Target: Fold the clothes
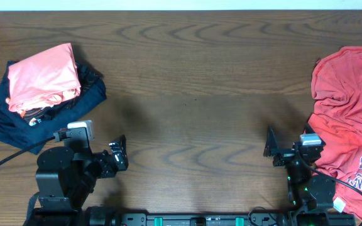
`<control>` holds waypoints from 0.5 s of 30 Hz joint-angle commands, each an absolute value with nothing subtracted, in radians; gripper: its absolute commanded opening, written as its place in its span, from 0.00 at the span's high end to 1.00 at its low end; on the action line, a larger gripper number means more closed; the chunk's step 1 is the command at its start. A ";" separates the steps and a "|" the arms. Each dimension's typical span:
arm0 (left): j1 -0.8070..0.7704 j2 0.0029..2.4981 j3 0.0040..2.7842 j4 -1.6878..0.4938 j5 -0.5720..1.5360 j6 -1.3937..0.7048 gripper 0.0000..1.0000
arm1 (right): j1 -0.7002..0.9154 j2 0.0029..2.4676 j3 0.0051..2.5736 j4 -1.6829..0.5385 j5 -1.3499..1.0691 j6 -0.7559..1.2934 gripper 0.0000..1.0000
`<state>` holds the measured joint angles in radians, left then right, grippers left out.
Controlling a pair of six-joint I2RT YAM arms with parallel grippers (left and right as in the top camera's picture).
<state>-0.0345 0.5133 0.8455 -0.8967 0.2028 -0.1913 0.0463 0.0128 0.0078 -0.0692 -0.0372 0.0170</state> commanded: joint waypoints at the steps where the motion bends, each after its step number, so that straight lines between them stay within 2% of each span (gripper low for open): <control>1: -0.032 0.511 0.849 -0.896 0.194 -0.204 0.02 | 0.057 0.007 0.006 -0.071 -0.046 0.003 0.01; 12: -0.032 0.486 0.847 -0.915 0.189 -0.199 0.02 | 0.057 0.007 0.006 -0.071 -0.046 0.003 0.01; 15: -0.032 0.445 0.821 -0.933 0.121 -0.169 0.02 | 0.057 0.007 0.006 -0.071 -0.046 0.003 0.01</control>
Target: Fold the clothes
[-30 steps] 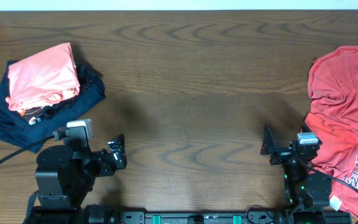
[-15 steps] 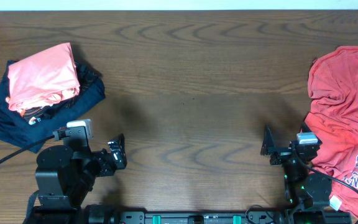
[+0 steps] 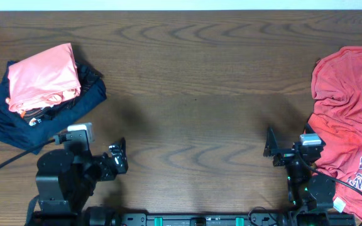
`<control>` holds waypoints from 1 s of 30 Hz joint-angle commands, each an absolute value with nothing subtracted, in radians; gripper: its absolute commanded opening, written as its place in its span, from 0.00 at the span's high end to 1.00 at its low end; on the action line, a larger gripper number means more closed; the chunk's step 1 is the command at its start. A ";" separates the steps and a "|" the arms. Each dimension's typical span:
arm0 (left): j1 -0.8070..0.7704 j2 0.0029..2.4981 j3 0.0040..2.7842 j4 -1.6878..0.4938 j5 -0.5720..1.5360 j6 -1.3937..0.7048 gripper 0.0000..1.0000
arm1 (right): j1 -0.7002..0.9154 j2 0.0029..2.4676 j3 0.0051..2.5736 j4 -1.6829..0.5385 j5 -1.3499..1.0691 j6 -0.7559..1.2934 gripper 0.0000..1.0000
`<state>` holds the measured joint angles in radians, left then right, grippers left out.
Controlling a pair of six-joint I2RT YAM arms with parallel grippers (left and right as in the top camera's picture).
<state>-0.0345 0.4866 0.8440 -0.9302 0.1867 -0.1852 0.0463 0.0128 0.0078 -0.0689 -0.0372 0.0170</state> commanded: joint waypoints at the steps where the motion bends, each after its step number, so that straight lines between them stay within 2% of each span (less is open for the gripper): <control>1: -0.032 0.426 0.802 -0.933 0.104 -0.168 0.02 | 0.057 0.007 0.006 -0.071 -0.046 0.003 0.01; 6: -0.032 0.274 0.607 -0.841 0.054 -0.164 0.02 | 0.057 0.007 0.006 -0.071 -0.046 0.003 0.01; 14: -0.036 0.005 0.245 -0.493 0.058 -0.152 0.02 | 0.057 0.007 0.006 -0.071 -0.046 0.003 0.01; 23: -0.045 0.002 0.015 -0.020 0.038 -0.029 0.02 | 0.057 0.007 0.006 -0.071 -0.046 0.003 0.01; 30: -0.045 0.002 0.004 -0.035 -0.012 -0.026 0.02 | 0.057 0.007 0.006 -0.071 -0.046 0.003 0.01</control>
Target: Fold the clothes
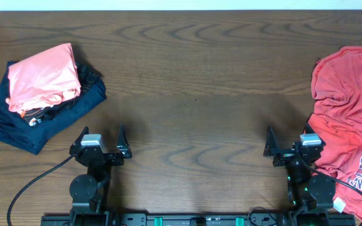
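Observation:
A crumpled red T-shirt [347,107] with white print lies at the table's right edge. At the far left, a folded orange shirt [43,78] rests on top of a dark navy garment [39,125]. My left gripper [100,141] sits near the front edge, open and empty, well clear of the pile. My right gripper [289,145] is low at the front right with its jaws apart, holding nothing. Its body stands right at the red shirt's left hem.
The brown wooden table [193,94] spans the whole view. A black cable [24,194] trails from the left arm toward the front left corner. The arm bases stand along the front edge.
My left arm has swung from a turned, bulky pose at the front left into a straight, forward-facing one, its fingers now spread side by side. The right arm and clothes are unchanged.
My left arm was bent at the front left, just below the navy garment, with its gripper pointing right. Half a second later it sat slightly lower. Now it is drawn back and faces forward. The stacked clothes, red shirt and right arm stayed put.

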`<control>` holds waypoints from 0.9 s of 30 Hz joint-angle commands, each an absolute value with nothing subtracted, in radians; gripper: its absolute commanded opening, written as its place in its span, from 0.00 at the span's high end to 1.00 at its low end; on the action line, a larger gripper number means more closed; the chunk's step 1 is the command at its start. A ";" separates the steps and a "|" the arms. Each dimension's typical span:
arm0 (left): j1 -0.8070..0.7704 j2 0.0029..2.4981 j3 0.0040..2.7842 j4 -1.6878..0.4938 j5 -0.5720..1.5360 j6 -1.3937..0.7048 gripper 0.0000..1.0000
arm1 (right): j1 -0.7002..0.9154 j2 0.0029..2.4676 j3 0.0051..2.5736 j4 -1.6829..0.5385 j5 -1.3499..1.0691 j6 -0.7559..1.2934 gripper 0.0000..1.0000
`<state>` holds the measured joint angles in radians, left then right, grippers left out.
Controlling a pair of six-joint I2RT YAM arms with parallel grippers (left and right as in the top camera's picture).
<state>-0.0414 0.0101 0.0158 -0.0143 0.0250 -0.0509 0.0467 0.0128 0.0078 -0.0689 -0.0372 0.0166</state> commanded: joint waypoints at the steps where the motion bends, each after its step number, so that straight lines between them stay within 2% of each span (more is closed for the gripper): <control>1: -0.046 0.002 0.004 -0.049 -0.012 -0.026 0.02 | 0.057 0.007 0.006 -0.071 -0.046 0.003 0.01; 27: -0.045 0.006 0.004 -0.071 -0.012 -0.026 0.02 | 0.057 0.007 0.006 -0.071 -0.046 0.003 0.01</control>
